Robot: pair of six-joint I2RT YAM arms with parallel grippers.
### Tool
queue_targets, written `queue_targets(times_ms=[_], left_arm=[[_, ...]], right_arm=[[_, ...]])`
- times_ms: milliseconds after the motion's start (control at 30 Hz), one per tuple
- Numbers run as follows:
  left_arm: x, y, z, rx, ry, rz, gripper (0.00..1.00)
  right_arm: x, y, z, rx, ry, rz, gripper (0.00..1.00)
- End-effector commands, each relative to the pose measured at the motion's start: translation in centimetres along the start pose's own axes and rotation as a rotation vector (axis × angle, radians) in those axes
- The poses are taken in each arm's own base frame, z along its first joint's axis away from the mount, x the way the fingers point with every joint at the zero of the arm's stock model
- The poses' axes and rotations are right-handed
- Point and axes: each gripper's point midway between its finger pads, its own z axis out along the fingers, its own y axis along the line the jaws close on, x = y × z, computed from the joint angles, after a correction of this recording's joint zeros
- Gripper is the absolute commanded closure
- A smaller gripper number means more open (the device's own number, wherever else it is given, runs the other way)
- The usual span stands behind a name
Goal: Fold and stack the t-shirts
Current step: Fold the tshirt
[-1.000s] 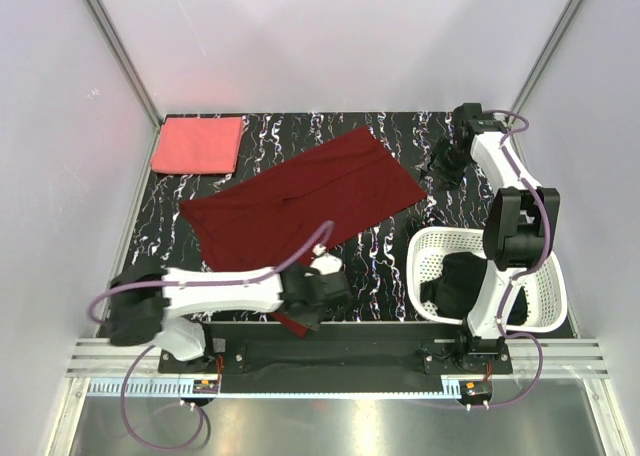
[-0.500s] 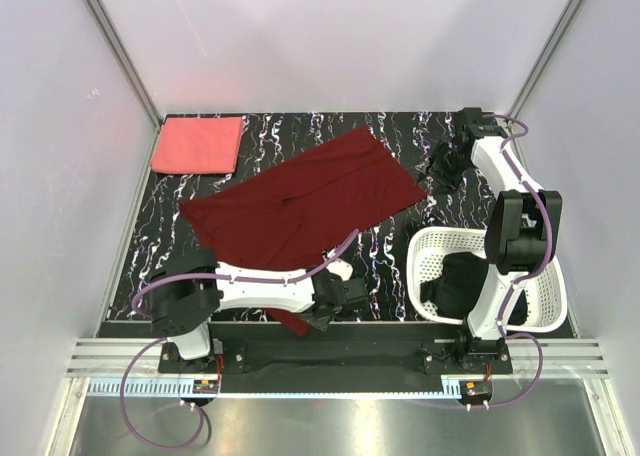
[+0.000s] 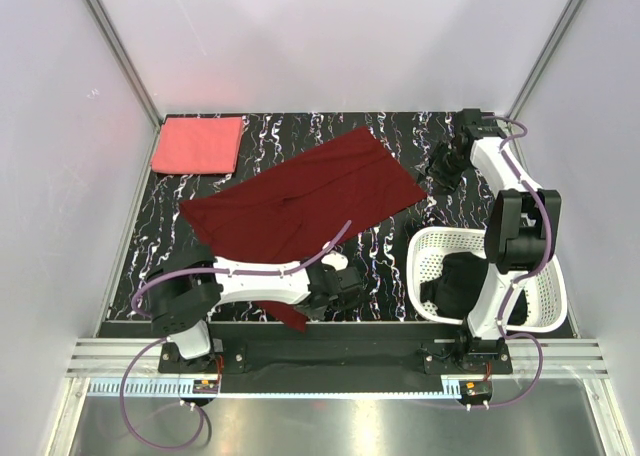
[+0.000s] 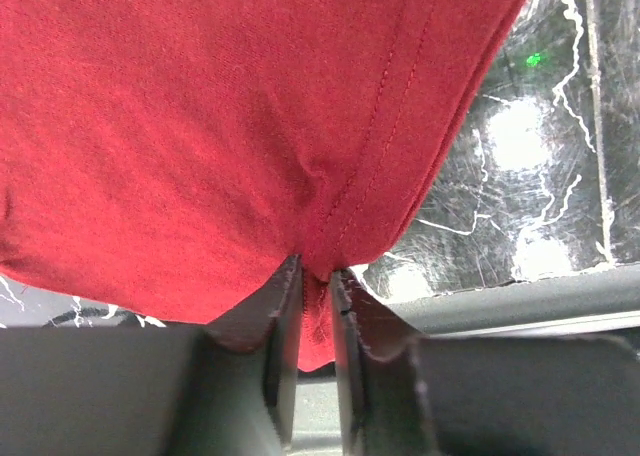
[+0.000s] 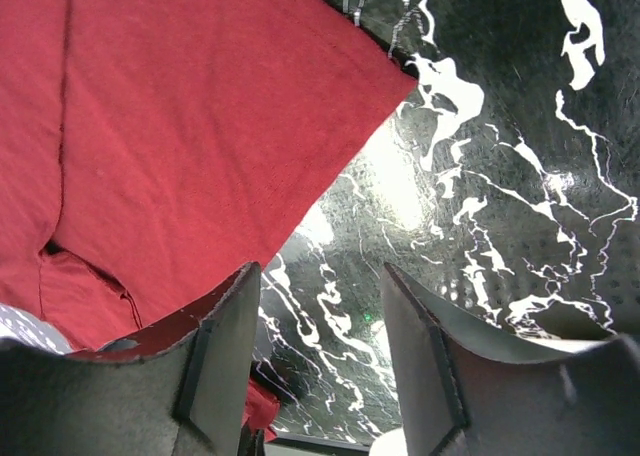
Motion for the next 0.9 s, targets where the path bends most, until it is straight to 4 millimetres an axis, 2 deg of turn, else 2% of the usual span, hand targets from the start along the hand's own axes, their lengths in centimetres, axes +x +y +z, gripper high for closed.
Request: queue_targets(times_ms=[0, 267, 333, 467, 600, 867], left_arm=[[-0.6, 0.2, -0.4, 0.01, -0.027, 0.008, 0.82], [-3.0, 0.8, -4.6, 0.049, -0.094, 0.044, 0.94], [-3.4, 0.9, -5.4, 0.057, -0.11, 0.051, 0.96], [-4.3, 1.9, -6.9, 0.068, -0.135, 0.032, 1.0], [-5.0, 3.2, -7.9, 0.083, -0.16, 0.008, 1.0], [-5.3, 5.7, -8.3, 0.084, -0.167, -0.038, 1.0]], right_arm=[[0.4, -1.3, 1.4, 0.067, 0.016, 0.05, 0.42], [0.4, -2.7, 4.3, 0.123, 0.008, 0.135, 0.53], [0.2, -3.3, 5.1, 0.146, 0.0, 0.146, 0.53], [-0.9, -3.1, 6.6, 0.136, -0.028, 0.153, 0.5], [-1.4, -3.0, 8.0, 0.133, -0.022, 0.166, 0.51], [-2.4, -2.5, 9.5, 0.113, -0.037, 0.173, 0.52]])
